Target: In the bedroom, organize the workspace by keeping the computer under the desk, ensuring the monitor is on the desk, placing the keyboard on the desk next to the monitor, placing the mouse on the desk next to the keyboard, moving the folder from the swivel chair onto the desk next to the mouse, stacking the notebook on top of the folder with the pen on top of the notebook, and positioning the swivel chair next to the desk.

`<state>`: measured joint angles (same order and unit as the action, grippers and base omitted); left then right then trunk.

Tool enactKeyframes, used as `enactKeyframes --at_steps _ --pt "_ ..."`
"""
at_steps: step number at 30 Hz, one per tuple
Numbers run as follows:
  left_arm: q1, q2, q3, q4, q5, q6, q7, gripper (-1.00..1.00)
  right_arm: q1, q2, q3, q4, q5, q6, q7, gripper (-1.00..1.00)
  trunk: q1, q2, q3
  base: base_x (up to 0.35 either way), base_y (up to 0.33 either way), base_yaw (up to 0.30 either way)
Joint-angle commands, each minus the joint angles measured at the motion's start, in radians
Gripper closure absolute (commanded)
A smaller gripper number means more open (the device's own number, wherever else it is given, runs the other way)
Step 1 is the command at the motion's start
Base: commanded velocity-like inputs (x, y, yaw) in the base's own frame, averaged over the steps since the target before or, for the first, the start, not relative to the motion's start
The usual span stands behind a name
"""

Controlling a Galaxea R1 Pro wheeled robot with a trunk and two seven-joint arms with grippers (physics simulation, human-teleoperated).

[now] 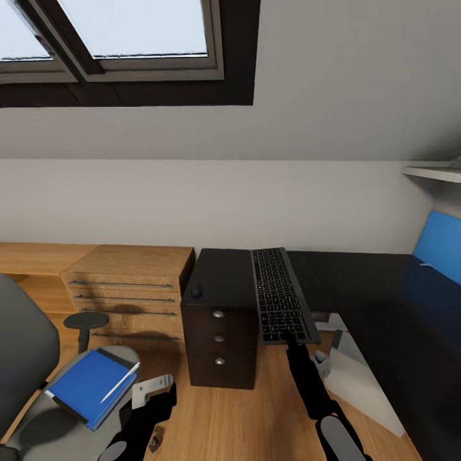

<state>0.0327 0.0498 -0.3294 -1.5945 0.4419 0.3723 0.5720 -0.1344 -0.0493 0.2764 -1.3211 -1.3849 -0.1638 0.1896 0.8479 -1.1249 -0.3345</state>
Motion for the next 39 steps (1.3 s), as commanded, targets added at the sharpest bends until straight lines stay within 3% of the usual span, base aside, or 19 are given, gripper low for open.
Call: enactKeyframes --at_steps 1,16,39 --pt "0.0 0.001 -0.002 -0.002 0.007 0.002 0.008 -1.0 -0.001 -0.001 0.003 0.0 -0.011 -0.006 0.008 1.0 -0.005 0.007 0.002 -0.344 0.0 0.0" --pt "0.0 0.001 -0.002 -0.002 0.008 0.002 0.008 -1.0 -0.001 -0.001 0.003 0.001 -0.011 -0.006 0.008 1.0 -0.062 0.112 0.048 -0.345 -0.014 -0.045" --pt "0.0 -0.001 -0.003 -0.002 0.003 0.004 0.009 -1.0 -0.001 -0.003 -0.014 0.001 -0.011 -0.006 0.008 1.0 -0.15 0.273 0.119 -0.273 -0.243 -0.021"
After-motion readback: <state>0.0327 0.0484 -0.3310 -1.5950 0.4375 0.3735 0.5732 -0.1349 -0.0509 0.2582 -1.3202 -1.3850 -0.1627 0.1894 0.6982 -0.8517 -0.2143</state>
